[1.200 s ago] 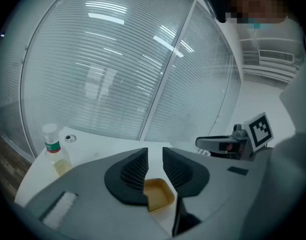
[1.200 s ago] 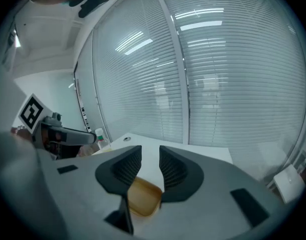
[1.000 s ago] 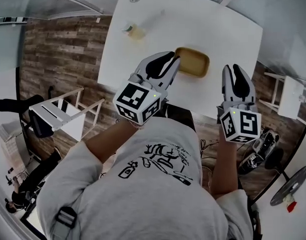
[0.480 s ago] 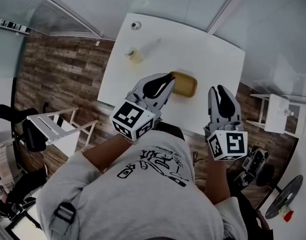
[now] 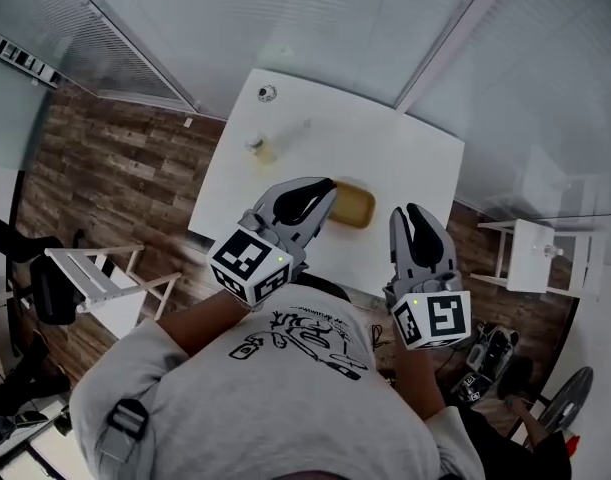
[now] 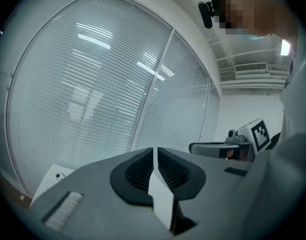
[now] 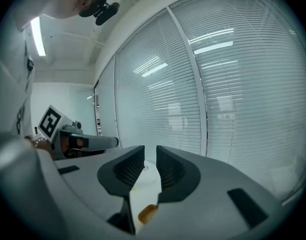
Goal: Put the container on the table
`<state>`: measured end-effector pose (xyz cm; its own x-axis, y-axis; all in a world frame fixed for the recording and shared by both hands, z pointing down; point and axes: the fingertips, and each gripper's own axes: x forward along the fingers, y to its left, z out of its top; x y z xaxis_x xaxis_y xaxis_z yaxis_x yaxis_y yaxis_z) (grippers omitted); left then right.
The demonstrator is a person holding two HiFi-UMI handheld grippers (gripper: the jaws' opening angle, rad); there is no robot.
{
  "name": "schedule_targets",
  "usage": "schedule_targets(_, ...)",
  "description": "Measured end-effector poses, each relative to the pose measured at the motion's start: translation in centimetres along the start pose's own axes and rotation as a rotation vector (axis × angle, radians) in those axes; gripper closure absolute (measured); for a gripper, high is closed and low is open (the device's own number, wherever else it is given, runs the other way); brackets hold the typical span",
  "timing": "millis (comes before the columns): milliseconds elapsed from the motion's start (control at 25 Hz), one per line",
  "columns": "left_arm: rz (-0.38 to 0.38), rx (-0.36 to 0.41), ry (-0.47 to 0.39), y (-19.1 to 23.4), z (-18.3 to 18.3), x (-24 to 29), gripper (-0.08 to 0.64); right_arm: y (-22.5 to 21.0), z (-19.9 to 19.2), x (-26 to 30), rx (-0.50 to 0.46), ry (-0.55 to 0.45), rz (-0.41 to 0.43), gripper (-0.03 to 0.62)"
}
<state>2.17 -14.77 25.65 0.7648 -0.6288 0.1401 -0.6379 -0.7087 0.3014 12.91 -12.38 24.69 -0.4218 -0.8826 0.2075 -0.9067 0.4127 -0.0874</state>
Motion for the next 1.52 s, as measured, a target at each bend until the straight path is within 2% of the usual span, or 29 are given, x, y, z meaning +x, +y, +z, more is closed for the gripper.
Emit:
schedule_targets(360,-0.045,0.016,-0.021,-2.1,2.0,-1.3,0.532,2.2,2.2,-1.3,-0.015,-0.025,0.024,0.529)
schedule_targets(560,-0.039,0.011,-0.037,-3.2,2.2,-1.6,0.532,3.2,2.9,-2.2,-0.024,-0.055,0.038,0.534)
schedule_targets(1000,-0.029,0.023,-0.037,-2.7,2.0,-1.4,0.532,3.0,3.1,-2.4,-0.037,-0.060,0.007,0.561)
schedule_targets(1520,-0.032,0.013,-0.037,-2.5,1.9,-1.3,0.532,2.5,3.0,-2.0,-0.014,-0.054,-0.016,0.561)
